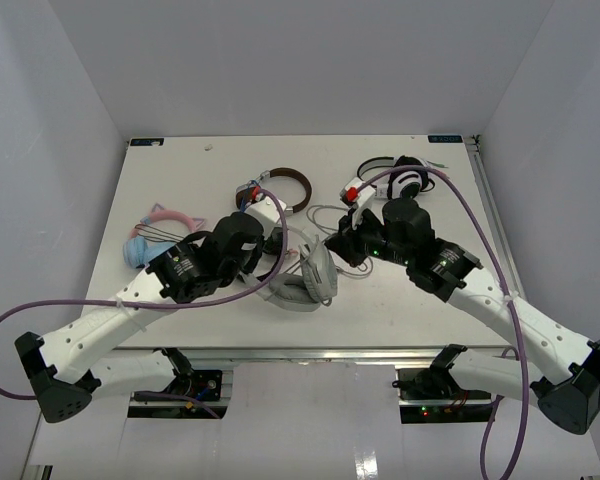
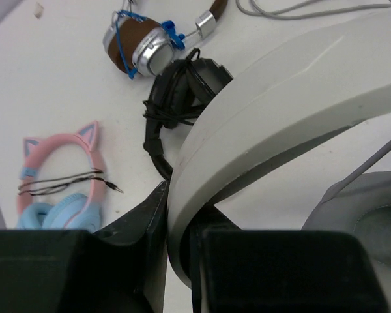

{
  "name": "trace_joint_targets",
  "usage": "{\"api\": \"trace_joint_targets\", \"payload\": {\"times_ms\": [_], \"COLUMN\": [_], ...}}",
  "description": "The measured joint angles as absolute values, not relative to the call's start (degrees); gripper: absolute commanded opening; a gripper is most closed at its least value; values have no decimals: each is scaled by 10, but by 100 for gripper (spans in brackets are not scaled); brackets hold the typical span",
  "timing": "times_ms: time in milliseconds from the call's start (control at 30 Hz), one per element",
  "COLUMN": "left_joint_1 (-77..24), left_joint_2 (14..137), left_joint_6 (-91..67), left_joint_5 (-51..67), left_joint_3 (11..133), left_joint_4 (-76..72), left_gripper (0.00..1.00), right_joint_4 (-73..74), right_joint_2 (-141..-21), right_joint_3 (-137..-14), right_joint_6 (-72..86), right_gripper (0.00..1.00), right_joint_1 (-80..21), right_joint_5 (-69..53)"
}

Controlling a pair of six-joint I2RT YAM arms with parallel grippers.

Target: Wrap the headphones

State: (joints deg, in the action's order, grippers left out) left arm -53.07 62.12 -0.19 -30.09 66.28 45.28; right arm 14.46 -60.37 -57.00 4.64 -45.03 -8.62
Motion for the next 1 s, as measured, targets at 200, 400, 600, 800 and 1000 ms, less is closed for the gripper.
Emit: {"api": "trace_joint_targets", "payload": {"times_ms": [200,400,600,800,1000], "left_joint_1": [-569,-572,-576,-577,-578], "left_joint_2": [619,612,612,612,611], "left_joint_6": [84,138,172,183,184], "left_joint_5": [-355,-375,-420,-432,-437], "left_joint_3": [622,592,568,568,568], "left_joint_4": [361,286,235,222,220], "left_gripper": [0,0,0,0,0], "right_joint_4": [202,235,260,271,266], "right_joint_2": [-624,-630,-629,-622,-621], "right_joint_3": [-613,-640,-649,-650,-650], "right_joint_6": [42,40,36,30,29], "right_gripper": [8,8,8,8,8], "right_joint_1": [-448,-442,-433,-430,-424], "right_joint_5": [-80,-90,-106,-139,-209]}}
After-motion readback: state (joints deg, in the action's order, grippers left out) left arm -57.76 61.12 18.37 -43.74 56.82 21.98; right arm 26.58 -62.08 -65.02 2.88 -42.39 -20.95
